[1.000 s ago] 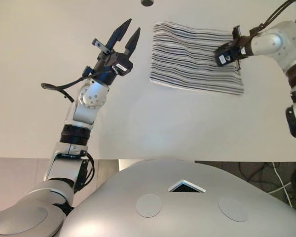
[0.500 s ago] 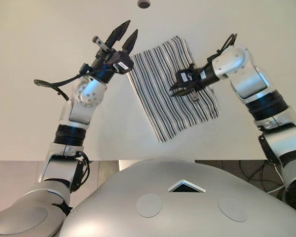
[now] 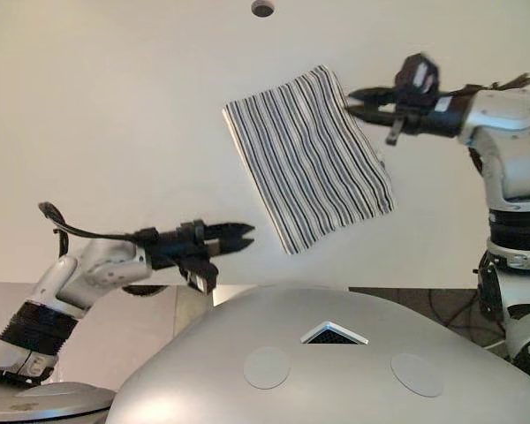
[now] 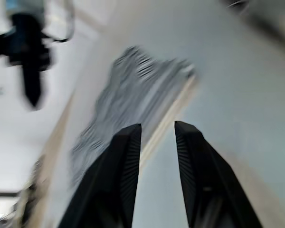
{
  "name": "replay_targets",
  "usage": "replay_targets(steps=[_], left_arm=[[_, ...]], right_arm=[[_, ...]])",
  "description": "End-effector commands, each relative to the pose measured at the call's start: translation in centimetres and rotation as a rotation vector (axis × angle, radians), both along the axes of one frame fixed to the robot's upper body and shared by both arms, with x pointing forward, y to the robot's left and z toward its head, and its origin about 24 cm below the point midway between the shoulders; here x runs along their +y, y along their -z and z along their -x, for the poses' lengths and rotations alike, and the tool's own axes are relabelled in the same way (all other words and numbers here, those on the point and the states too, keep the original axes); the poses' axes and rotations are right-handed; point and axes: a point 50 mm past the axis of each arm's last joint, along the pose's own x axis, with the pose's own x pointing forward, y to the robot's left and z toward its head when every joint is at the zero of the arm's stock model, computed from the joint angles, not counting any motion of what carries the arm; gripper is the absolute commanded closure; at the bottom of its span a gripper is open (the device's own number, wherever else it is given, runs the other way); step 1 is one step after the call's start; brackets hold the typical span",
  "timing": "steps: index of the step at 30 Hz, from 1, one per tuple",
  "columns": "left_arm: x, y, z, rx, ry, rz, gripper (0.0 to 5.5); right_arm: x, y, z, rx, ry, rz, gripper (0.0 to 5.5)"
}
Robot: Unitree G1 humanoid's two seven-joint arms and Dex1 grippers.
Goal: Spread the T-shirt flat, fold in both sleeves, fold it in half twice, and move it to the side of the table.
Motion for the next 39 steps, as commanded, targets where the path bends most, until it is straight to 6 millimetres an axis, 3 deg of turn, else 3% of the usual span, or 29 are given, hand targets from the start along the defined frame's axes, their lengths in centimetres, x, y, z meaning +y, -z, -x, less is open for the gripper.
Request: replay_targets(steps=[1, 7, 16, 23, 33, 39], left_arm=[[-1.6, 1.8, 0.0, 0.039, 0.048, -0.019, 4.24], [-3.2, 3.6, -1.8, -0.035, 0.034, -0.066, 4.24], [-5.2, 3.9, -2.7, -0.097, 0.092, -0.053, 4.24], [-3.7, 3.5, -2.3, -0.028, 0.103, -0.106, 4.24], [-1.2, 1.1, -0.7, 0.072, 0.060, -0.174, 2.59], [-2.7, 2.9, -2.5, -0.044, 0.081, -0.246, 2.59]], right_arm=[[-2.1, -0.3, 0.2, -0.020, 0.095, -0.001, 4.56], [-2.9, -0.6, 0.5, -0.037, 0.123, 0.005, 4.56], [-2.8, -0.7, 1.2, -0.045, 0.118, 0.016, 4.56], [-3.2, -0.6, 1.5, -0.034, 0.106, 0.034, 4.56], [-3.3, 0.3, 1.4, -0.016, 0.098, 0.049, 4.56], [-3.2, 0.4, 1.3, -0.021, 0.092, 0.057, 4.56]])
